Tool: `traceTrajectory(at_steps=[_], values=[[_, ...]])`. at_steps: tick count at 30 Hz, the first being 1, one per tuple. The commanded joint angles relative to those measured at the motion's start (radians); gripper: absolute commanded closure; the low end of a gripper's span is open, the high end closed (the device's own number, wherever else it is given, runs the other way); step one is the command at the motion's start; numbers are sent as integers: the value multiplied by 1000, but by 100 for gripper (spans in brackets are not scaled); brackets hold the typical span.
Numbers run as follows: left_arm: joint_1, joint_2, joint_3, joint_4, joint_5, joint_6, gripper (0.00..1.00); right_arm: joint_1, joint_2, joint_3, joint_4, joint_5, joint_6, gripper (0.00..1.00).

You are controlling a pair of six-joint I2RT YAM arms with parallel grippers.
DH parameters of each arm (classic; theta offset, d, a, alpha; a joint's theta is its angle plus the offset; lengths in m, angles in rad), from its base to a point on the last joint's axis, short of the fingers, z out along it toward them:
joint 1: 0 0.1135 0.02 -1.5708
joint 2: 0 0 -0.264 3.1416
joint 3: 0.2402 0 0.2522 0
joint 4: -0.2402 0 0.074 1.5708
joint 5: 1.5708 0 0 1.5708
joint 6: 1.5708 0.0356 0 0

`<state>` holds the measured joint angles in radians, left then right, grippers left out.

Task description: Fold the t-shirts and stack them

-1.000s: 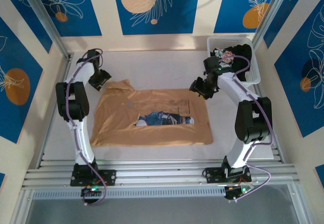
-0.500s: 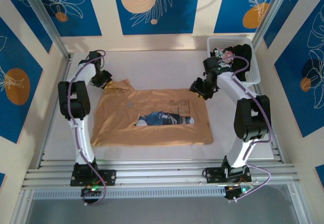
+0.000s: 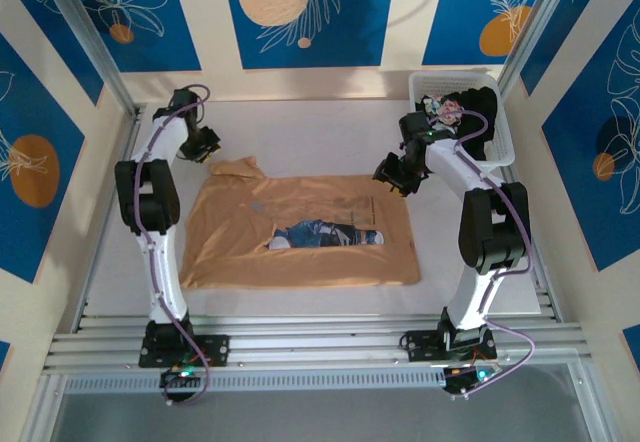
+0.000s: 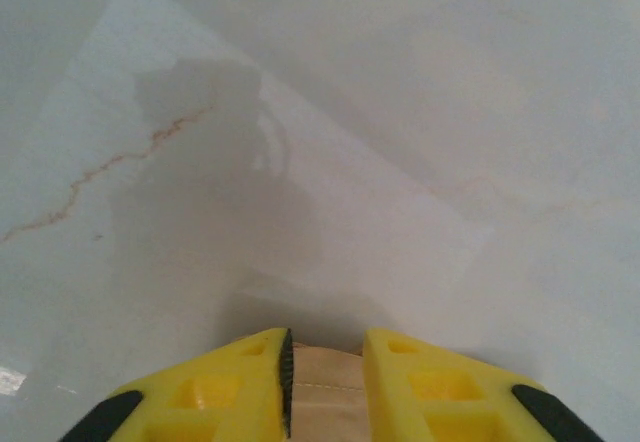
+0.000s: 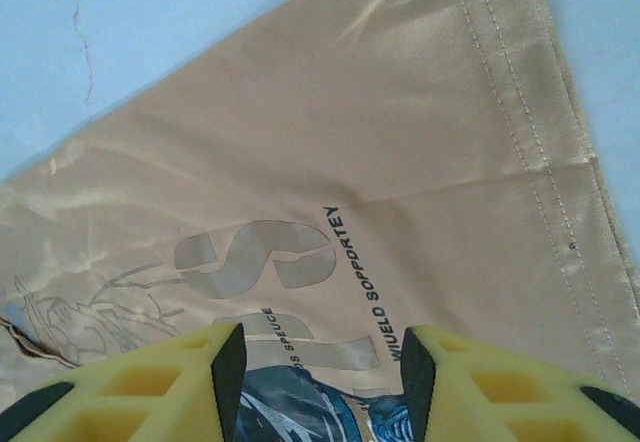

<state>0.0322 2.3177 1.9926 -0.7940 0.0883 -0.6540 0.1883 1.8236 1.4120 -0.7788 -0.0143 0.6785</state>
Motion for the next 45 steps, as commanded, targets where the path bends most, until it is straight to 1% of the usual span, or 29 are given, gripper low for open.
traceTrajectory(at_steps=[1,2,3,5,8,12,17,19,22,26,30,35,40,45], values=[[-8,28,30,-87,-32,28,63,-3,8,26,-32,-5,-20,52],[-8,27,29,-107,-62,31,55,-3,9,27,-31,-7,-20,52],[-8,24,22,-115,-77,34,51,-3,11,28,-30,-9,-22,52],[-8,23,4,-112,-79,44,49,-3,13,31,-27,-12,-22,52],[-8,25,-15,-86,-57,47,50,-3,19,37,-27,-16,-22,52],[-8,29,-17,-45,-23,39,65,-3,20,45,-31,-17,-22,52],[-8,37,-6,-37,-7,39,78,-7,20,50,-37,-12,-25,52],[-9,31,-6,-37,-10,41,88,-11,24,54,-35,-10,-23,52],[-11,14,-9,-33,-17,47,100,-13,49,85,-44,10,-17,52],[-20,-30,-20,-33,-42,51,100,-3,113,151,-53,85,-1,50],[-34,-89,-53,-15,-51,44,100,14,201,259,-94,230,12,49],[-41,-149,-91,-2,-52,20,100,22,331,388,-174,371,13,48],[-43,-171,-102,-3,-28,13,100,17,429,456,-188,401,-22,48],[-46,-199,-119,-6,-10,10,100,16,492,501,-201,439,-63,48]])
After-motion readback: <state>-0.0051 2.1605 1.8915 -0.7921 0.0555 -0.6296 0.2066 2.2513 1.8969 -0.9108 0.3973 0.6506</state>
